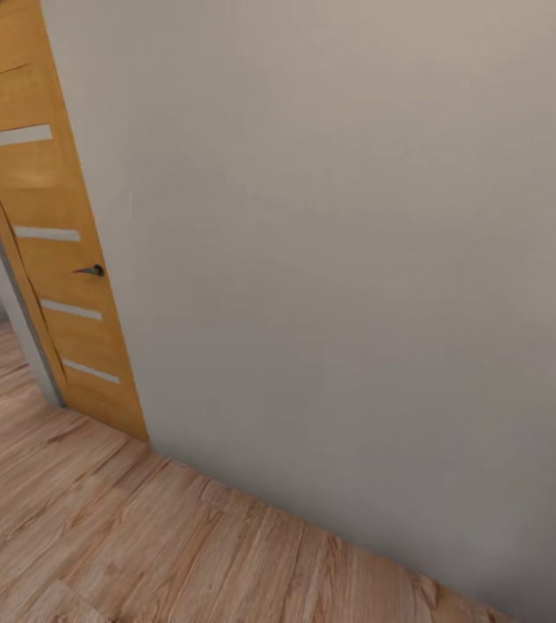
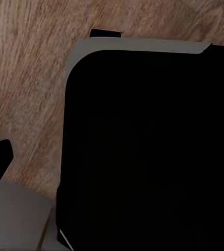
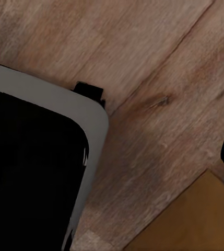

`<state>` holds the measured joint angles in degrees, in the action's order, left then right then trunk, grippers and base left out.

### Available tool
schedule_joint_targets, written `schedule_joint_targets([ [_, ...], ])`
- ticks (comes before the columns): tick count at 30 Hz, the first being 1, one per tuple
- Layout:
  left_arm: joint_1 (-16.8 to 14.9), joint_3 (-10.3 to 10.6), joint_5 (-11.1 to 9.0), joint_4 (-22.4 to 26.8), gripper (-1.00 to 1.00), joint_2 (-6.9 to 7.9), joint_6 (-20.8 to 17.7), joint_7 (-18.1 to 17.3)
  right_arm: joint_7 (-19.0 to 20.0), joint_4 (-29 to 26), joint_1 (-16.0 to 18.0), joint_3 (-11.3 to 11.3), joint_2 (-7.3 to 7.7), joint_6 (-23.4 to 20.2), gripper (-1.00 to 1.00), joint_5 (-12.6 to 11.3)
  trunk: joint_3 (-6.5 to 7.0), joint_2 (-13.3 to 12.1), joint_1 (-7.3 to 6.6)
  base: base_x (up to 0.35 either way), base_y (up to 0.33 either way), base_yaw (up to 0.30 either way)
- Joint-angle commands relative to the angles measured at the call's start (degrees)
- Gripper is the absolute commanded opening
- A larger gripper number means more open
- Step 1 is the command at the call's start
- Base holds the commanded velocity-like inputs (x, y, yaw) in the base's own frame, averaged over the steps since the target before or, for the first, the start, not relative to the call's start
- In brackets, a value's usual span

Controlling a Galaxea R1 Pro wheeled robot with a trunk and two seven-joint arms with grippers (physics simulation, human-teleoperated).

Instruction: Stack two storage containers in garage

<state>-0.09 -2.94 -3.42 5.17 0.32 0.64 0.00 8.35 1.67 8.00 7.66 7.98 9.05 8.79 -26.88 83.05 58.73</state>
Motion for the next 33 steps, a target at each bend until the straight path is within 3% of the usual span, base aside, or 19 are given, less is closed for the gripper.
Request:
schedule_joint_targets([
  [1, 0.0, -0.3, -0.4, 0.0, 1.00, -0.04, 0.1, 0.1, -0.7, 0.2, 0.1, 0.3, -0.03, 0.5, 1.00, -0.7, -0.05, 0.0, 0.00, 0.008, 0.000, 0.300],
  [4, 0.0, -0.3, -1.7, 0.0, 1.00, -0.03, 0.1, 0.2, -1.5, 0.2, 0.1, 0.1, 0.06, 0.7, 1.00, -5.7, -0.05, 0.0, 0.00, 0.003, 0.000, 0.300],
  [6, 0.0, -0.3, -3.0, 0.0, 1.00, -0.04, 0.1, 0.2, -1.7, 0.2, 0.1, 0.1, 0.11, 0.7, 1.00, -7.8, -0.05, 0.0, 0.00, 0.001, 0.000, 0.300],
  [7, 0.0, -0.3, -5.4, 0.0, 1.00, -0.03, 0.1, 0.1, -2.0, 0.2, 0.1, 0.0, 0.18, 0.8, 1.00, -10.4, -0.05, 0.0, 0.00, 0.001, 0.000, 0.300],
  [9, 0.0, 0.0, -9.5, -0.1, 1.00, 0.03, 0.1, 0.0, -4.2, 0.3, 0.1, 0.0, 0.16, 0.7, 1.00, -12.8, -0.05, 0.0, 0.00, 0.000, 0.000, 0.300],
  [15, 0.0, 0.1, -10.7, 0.1, 1.00, 0.63, 0.1, 0.0, -6.7, 0.3, 0.1, 0.2, -0.25, 0.8, 1.00, -13.2, -0.05, 0.0, 0.00, 0.000, 0.000, 0.300],
  [33, 0.0, 0.3, -10.8, 0.1, 1.00, 0.91, 0.1, 0.0, -6.9, 0.3, 0.1, 0.5, -0.52, 0.5, 1.00, -13.1, -0.05, 0.0, 0.00, 0.000, 0.000, 0.300],
])
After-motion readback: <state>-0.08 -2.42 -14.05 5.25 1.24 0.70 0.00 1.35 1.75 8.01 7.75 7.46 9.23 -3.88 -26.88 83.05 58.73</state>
